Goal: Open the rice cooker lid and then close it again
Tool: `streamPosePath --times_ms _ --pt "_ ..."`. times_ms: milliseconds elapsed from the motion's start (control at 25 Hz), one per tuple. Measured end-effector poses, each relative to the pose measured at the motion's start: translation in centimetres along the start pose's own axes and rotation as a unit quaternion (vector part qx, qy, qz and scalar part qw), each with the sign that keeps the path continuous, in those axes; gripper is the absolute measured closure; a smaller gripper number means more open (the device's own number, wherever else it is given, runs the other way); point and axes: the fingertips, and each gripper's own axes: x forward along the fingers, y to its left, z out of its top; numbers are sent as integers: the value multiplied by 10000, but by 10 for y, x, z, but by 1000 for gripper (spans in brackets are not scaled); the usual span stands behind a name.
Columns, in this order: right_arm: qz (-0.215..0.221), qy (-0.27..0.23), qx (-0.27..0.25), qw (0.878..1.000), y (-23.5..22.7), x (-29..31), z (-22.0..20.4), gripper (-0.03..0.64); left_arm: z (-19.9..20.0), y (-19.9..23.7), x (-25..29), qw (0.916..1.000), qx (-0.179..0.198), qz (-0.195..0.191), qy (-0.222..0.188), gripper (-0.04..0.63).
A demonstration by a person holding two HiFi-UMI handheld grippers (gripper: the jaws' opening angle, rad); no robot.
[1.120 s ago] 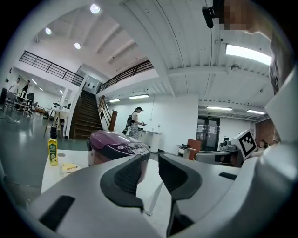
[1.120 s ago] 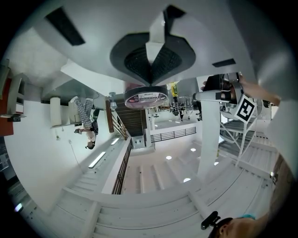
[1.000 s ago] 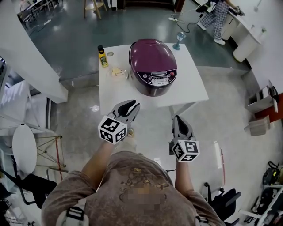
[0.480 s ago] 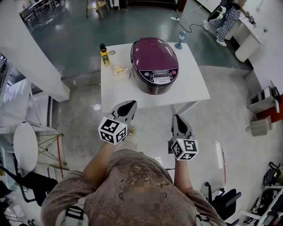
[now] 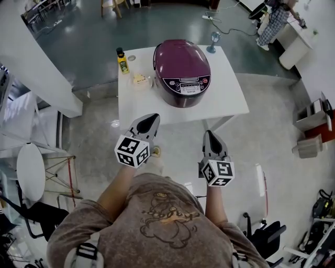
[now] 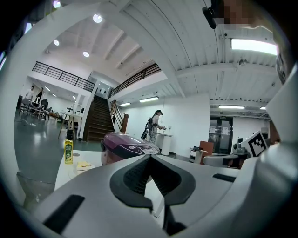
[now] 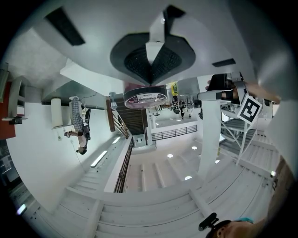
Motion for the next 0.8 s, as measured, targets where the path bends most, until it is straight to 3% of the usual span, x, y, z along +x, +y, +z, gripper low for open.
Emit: streamPosePath --times_ms 200,800 --pt "81 14 29 10000 4 1 0 617 3 8 -2 9993 -375 81 -42 574" --pt "66 62 187 9998 7 4 -6 617 -1 12 -3 9985 -546 57 90 574"
